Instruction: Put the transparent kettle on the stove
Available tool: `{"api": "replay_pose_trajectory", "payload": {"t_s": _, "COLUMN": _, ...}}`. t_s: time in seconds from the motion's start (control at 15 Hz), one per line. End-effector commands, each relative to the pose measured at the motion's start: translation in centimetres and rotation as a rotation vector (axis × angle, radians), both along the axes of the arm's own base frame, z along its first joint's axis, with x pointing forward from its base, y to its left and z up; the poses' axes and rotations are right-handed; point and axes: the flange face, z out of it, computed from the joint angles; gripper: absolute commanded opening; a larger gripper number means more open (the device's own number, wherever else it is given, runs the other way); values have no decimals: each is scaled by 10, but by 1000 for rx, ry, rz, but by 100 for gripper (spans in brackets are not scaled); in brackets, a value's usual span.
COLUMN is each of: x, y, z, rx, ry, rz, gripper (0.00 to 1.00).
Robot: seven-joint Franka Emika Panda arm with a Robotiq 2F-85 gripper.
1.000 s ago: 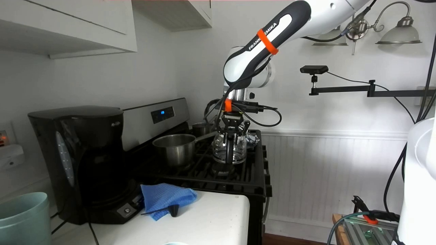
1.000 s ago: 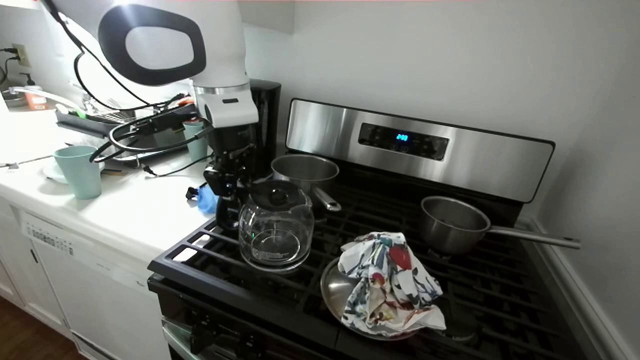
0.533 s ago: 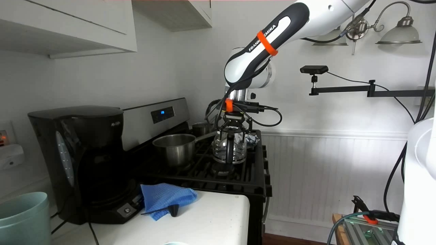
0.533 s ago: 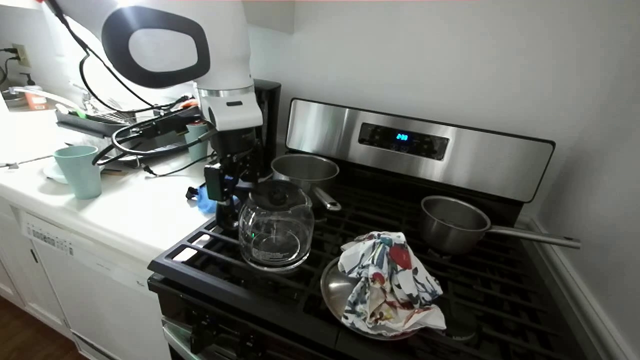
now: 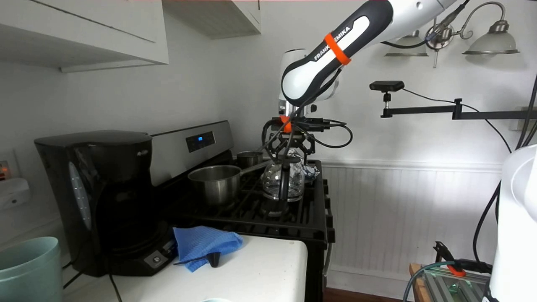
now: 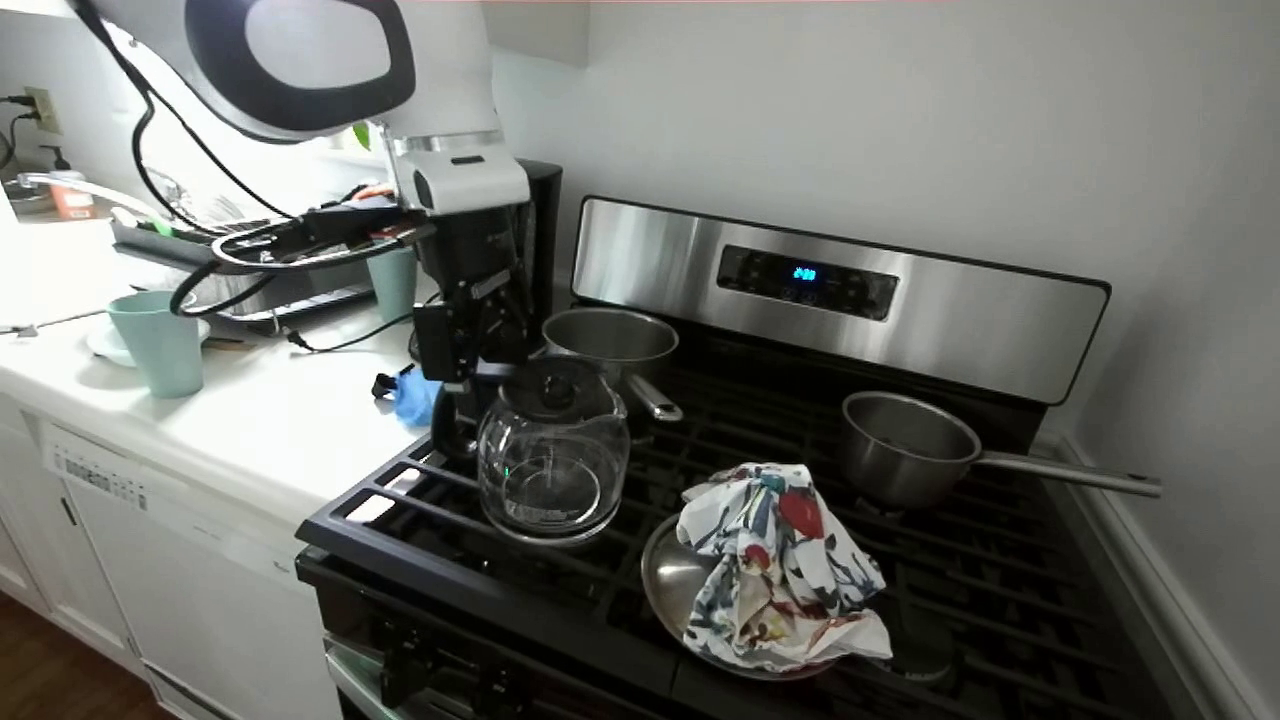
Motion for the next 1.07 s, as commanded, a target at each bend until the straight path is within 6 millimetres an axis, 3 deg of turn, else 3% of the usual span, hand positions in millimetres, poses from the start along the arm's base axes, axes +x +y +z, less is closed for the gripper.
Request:
{"api": "replay_pose_trajectory", "payload": {"t_s": 0.0, "x": -24, "y": 7, "z": 37, "rx": -144, "ry": 43, "rz": 6, "gripper": 100}}
{"api": "replay_pose_trajectory", "payload": {"t_s": 0.13, "x": -30, "y": 16, "z": 56, "rx": -189, "ry": 35, "rz": 19, "gripper": 100}}
{"api": "replay_pose_trajectory", "payload": {"t_s": 0.27, "x": -23, "y": 23, "z": 65, "rx": -171, "ry": -2, "rz": 16, "gripper": 100}}
{"api": "replay_pose_trajectory", "payload": {"t_s": 0.73, "x": 31, "y": 28, "z": 18, "rx": 14, "ry": -161, "rz": -54, "gripper": 100}}
{"api": "replay_pose_trajectory", "payload": {"t_s": 1.0, "x": 50, "y": 26, "z": 8, "rx": 93, "ry": -263, "rz": -71, "gripper": 100}}
